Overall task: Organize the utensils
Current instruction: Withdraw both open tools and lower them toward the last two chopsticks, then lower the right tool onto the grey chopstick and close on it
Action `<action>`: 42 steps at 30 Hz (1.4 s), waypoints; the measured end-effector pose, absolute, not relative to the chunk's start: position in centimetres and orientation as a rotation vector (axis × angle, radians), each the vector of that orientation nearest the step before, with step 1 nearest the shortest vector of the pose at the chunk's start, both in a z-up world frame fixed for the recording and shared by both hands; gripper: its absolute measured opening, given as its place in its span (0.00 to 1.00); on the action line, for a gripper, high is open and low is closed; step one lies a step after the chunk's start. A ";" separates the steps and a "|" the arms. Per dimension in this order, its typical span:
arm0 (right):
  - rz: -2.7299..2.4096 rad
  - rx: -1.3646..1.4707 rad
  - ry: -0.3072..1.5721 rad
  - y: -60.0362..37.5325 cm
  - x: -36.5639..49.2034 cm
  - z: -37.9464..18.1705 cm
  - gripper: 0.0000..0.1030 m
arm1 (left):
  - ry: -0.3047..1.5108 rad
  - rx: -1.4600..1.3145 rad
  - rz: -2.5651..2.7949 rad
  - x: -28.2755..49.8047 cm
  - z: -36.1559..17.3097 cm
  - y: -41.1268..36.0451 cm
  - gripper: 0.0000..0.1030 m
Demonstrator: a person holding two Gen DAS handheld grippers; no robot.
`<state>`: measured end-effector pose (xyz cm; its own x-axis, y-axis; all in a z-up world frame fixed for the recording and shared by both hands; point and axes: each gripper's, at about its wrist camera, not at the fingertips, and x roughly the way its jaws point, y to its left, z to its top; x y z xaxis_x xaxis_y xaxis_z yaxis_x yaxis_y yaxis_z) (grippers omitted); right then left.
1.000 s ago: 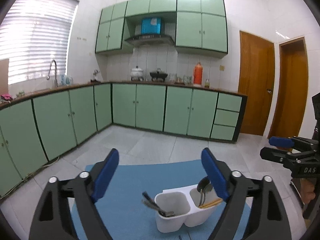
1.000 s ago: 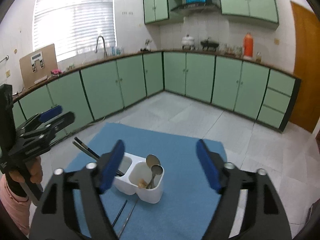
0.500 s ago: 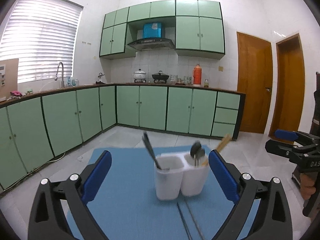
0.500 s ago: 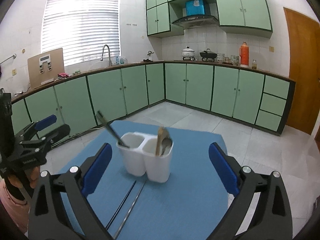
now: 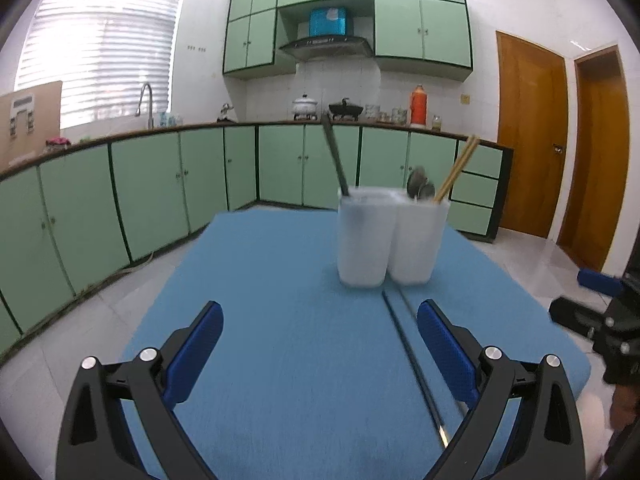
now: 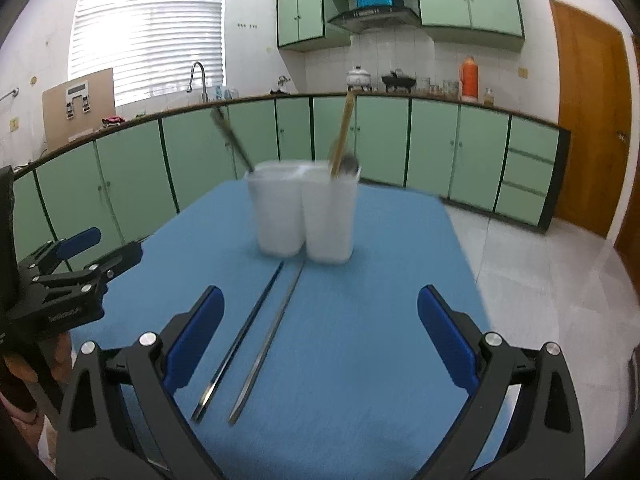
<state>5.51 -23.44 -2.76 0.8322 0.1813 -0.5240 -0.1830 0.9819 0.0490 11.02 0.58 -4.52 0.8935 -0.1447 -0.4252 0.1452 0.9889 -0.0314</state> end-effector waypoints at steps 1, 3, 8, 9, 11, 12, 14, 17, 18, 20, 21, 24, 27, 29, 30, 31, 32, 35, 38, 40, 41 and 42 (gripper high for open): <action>0.188 0.002 0.563 -23.1 5.1 -3.5 0.92 | 0.446 0.003 -0.145 10.6 -5.2 0.7 0.93; 0.175 0.001 0.572 -22.4 4.5 -4.6 0.91 | 0.451 0.018 -0.136 9.9 -6.1 0.6 0.93; 0.165 0.022 0.602 -21.2 3.2 -7.1 0.86 | 0.472 0.042 -0.134 8.2 -8.2 0.5 0.93; 0.163 0.021 0.606 -21.0 3.1 -7.4 0.81 | 0.474 0.041 -0.134 7.9 -8.4 0.5 0.93; 0.159 0.030 0.616 -20.7 2.8 -8.3 0.76 | 0.476 0.036 -0.134 7.4 -8.9 0.7 0.93; 0.156 0.035 0.618 -20.6 2.6 -8.7 0.75 | 0.479 0.033 -0.131 7.2 -9.1 0.7 0.93; 0.145 0.035 0.612 -20.4 2.2 -9.2 0.70 | 0.487 0.028 -0.124 7.0 -9.5 1.0 0.93; 0.126 0.025 0.604 -20.0 1.8 -10.0 0.63 | 0.490 0.015 -0.115 6.5 -10.0 1.5 0.93; 0.126 0.028 0.601 -19.9 1.7 -10.2 0.58 | 0.490 0.011 -0.114 6.4 -10.0 1.6 0.93; 0.130 0.035 0.600 -19.6 1.5 -10.7 0.54 | 0.487 0.009 -0.112 6.0 -10.2 1.8 0.93; 0.131 0.040 0.599 -19.5 1.4 -10.9 0.51 | 0.486 0.009 -0.111 6.0 -10.2 1.8 0.93; 0.132 0.043 0.593 -19.1 1.2 -11.3 0.43 | 0.482 0.017 -0.107 5.9 -10.3 1.7 0.93; 0.142 0.034 0.593 -18.5 1.1 -11.8 0.36 | 0.484 0.013 -0.111 5.6 -10.5 1.7 0.93; 0.126 0.018 0.582 -18.2 1.1 -11.9 0.34 | 0.484 0.011 -0.113 5.5 -10.4 1.8 0.93; 0.123 0.011 0.573 -18.0 1.1 -11.9 0.30 | 0.484 0.010 -0.114 5.5 -10.4 1.8 0.93; 0.125 0.009 0.570 -17.9 1.1 -11.9 0.29 | 0.483 0.009 -0.114 5.4 -10.4 1.9 0.93; 0.126 0.010 0.566 -17.8 1.1 -12.0 0.26 | 0.484 0.008 -0.114 5.6 -10.4 1.9 0.93; 0.111 -0.010 0.551 -17.2 1.2 -12.1 0.24 | 0.488 0.001 -0.115 5.7 -10.4 2.0 0.93; 0.095 -0.031 0.534 -16.6 1.2 -12.2 0.21 | 0.487 -0.003 -0.116 5.7 -10.5 2.1 0.93; 0.102 -0.031 0.531 -16.4 1.4 -12.3 0.14 | 0.487 -0.006 -0.117 5.6 -10.5 2.1 0.93; 0.098 -0.039 0.526 -16.2 1.4 -12.3 0.11 | 0.486 -0.007 -0.117 5.6 -10.6 2.1 0.93; 0.093 -0.057 0.520 -15.9 1.4 -12.3 0.08 | 0.486 -0.008 -0.118 5.5 -10.6 2.1 0.93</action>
<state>1.36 -15.91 -12.35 0.8635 0.0746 -0.4988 -0.1034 0.9942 -0.0303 5.55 2.13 -10.56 0.8777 -0.1146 -0.4652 0.1108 0.9932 -0.0354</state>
